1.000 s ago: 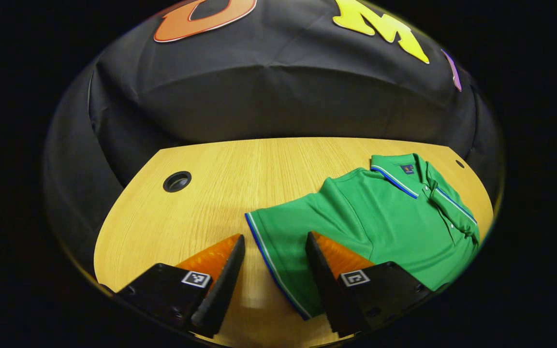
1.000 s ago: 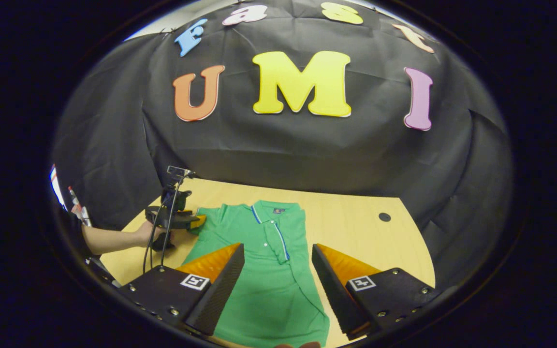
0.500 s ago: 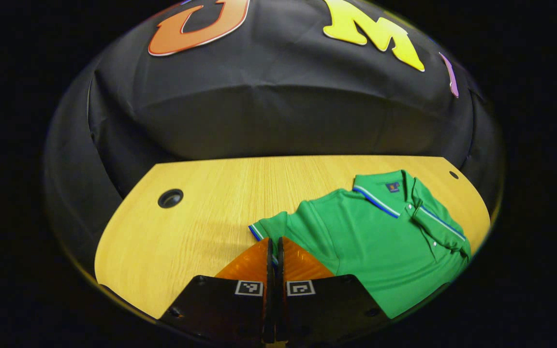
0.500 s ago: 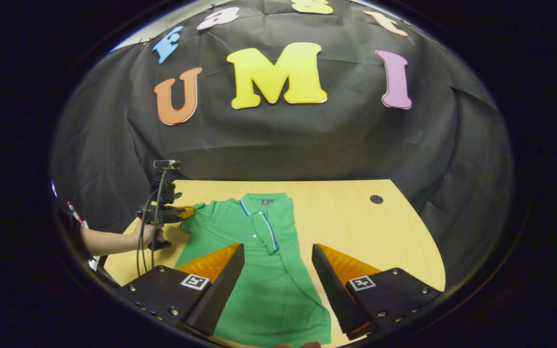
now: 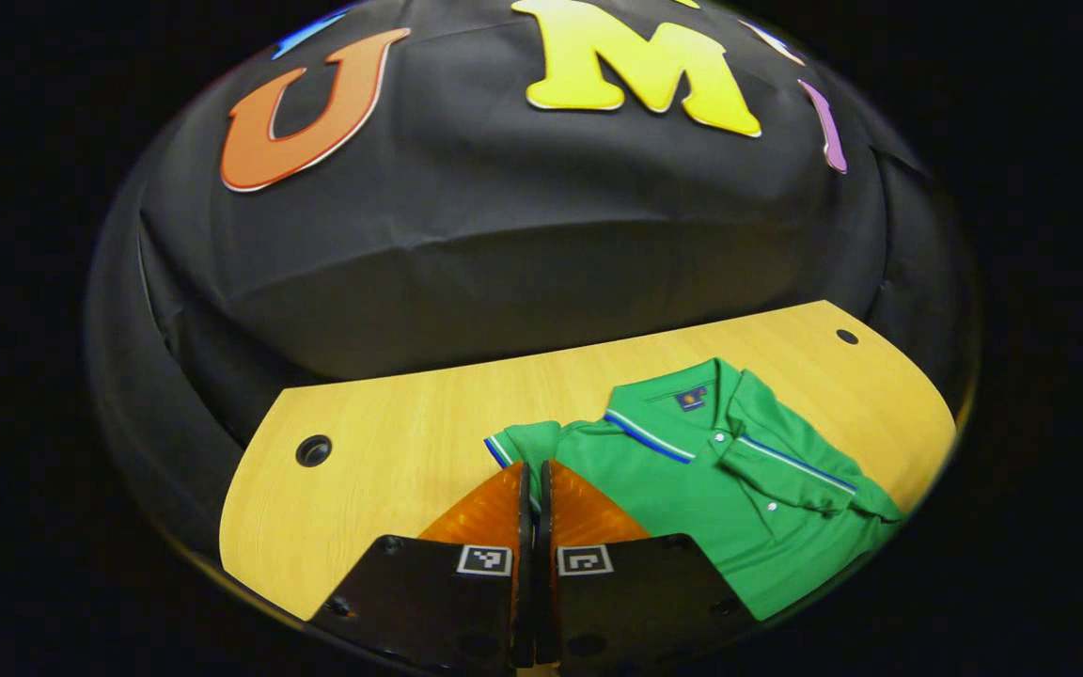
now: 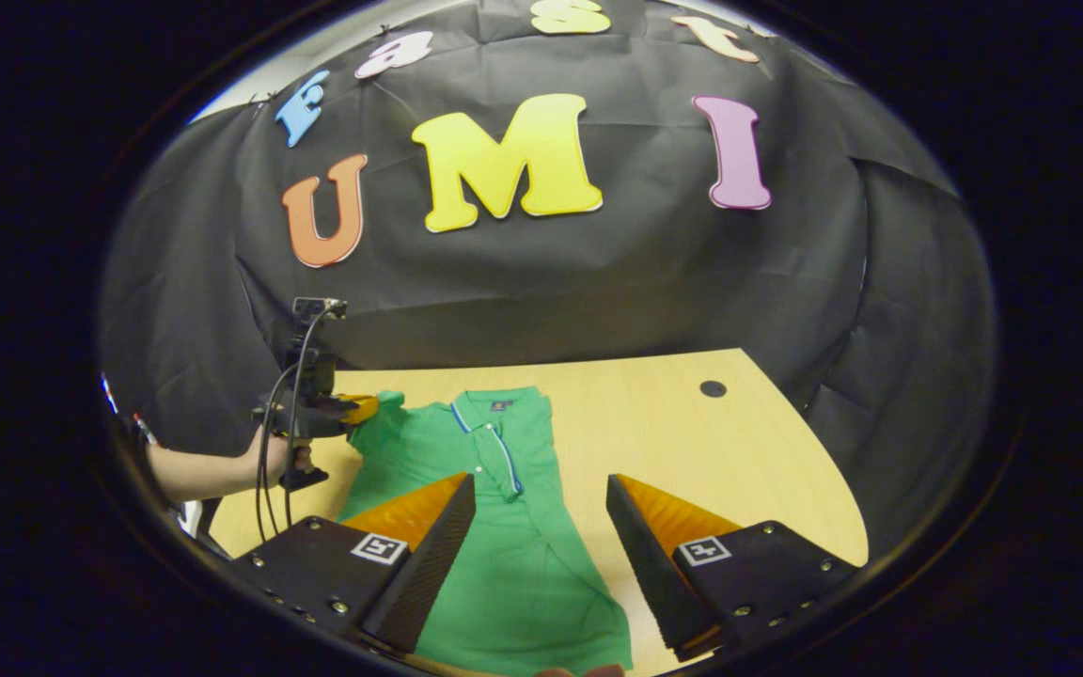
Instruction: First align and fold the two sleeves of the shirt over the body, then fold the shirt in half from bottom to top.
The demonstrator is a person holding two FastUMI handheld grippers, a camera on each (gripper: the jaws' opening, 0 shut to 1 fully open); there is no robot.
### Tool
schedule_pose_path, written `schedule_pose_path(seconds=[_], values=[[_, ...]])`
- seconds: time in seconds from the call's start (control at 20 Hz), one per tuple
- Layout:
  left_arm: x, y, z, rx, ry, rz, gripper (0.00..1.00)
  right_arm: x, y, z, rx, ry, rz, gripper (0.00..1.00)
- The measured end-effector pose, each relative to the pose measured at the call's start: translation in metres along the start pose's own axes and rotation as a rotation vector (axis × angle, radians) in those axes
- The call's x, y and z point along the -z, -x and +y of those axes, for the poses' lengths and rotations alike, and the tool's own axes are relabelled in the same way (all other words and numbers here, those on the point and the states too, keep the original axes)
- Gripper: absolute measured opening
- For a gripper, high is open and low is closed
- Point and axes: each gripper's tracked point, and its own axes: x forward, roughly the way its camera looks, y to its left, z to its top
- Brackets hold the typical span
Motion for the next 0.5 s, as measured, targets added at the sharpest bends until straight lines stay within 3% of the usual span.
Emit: schedule_pose_path(seconds=[0.2,0.3,0.4,0.5], values=[[-0.005,0.004,-0.044,0.063,0.043,0.000,0.06,-0.002,0.010,-0.016,0.019,-0.009,-0.016,0.89],[-0.004,0.013,-0.059,0.102,0.062,0.004,0.18,-0.002,0.015,-0.021,0.022,-0.017,-0.020,0.89],[-0.007,0.022,-0.060,0.101,0.053,-0.010,0.35,0.000,0.015,-0.021,0.014,-0.020,-0.017,0.89],[-0.010,0.040,-0.056,0.085,0.045,-0.027,0.73,0.000,0.013,-0.017,-0.006,-0.015,-0.016,0.89]])
